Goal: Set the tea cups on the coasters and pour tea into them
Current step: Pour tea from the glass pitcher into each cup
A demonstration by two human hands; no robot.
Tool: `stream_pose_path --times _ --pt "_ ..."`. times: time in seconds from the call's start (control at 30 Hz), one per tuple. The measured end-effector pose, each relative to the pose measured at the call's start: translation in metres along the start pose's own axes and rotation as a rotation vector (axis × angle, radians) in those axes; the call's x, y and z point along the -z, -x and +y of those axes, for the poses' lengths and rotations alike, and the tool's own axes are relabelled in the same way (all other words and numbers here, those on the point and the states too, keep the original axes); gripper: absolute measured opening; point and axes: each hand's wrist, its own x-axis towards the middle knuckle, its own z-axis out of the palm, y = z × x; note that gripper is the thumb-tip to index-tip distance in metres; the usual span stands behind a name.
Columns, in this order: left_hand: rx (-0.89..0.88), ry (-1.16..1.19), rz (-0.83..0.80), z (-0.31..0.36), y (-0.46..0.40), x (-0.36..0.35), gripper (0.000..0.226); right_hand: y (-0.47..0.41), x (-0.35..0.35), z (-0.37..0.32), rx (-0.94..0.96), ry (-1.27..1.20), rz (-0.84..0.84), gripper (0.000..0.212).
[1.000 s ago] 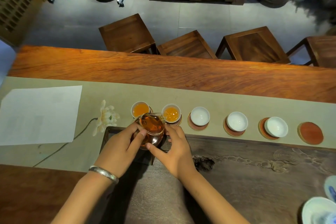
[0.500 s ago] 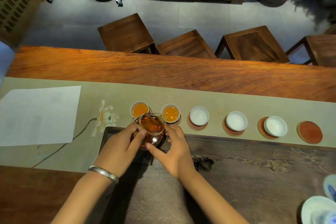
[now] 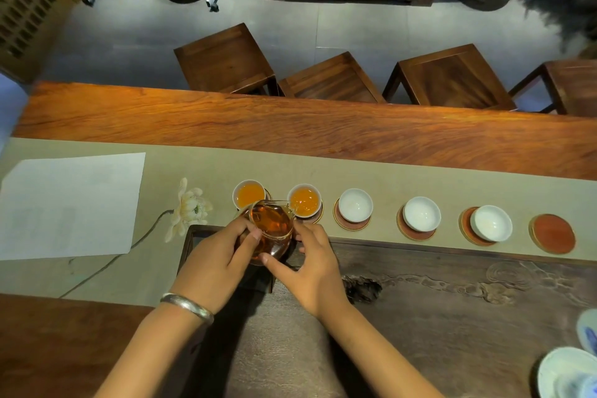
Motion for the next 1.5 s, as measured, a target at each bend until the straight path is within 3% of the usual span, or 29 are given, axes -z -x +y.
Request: stream_pose_path --times 0.67,0.93,1.5 --pt "-0.094 0.139 0.068 0.008 0.018 0.006 0.018 0.006 0.005 -0.015 0.009 0.089 0.069 0.081" --pt "-0.188 0.144 0.030 0.018 0.023 0.012 0.018 0.027 0.015 -0.033 0.044 0.087 0.198 0.065" --pt "-0.290 0.165 -0.052 0.036 0.029 0.000 0.017 0.059 0.030 -0.033 -0.004 0.079 0.376 0.074"
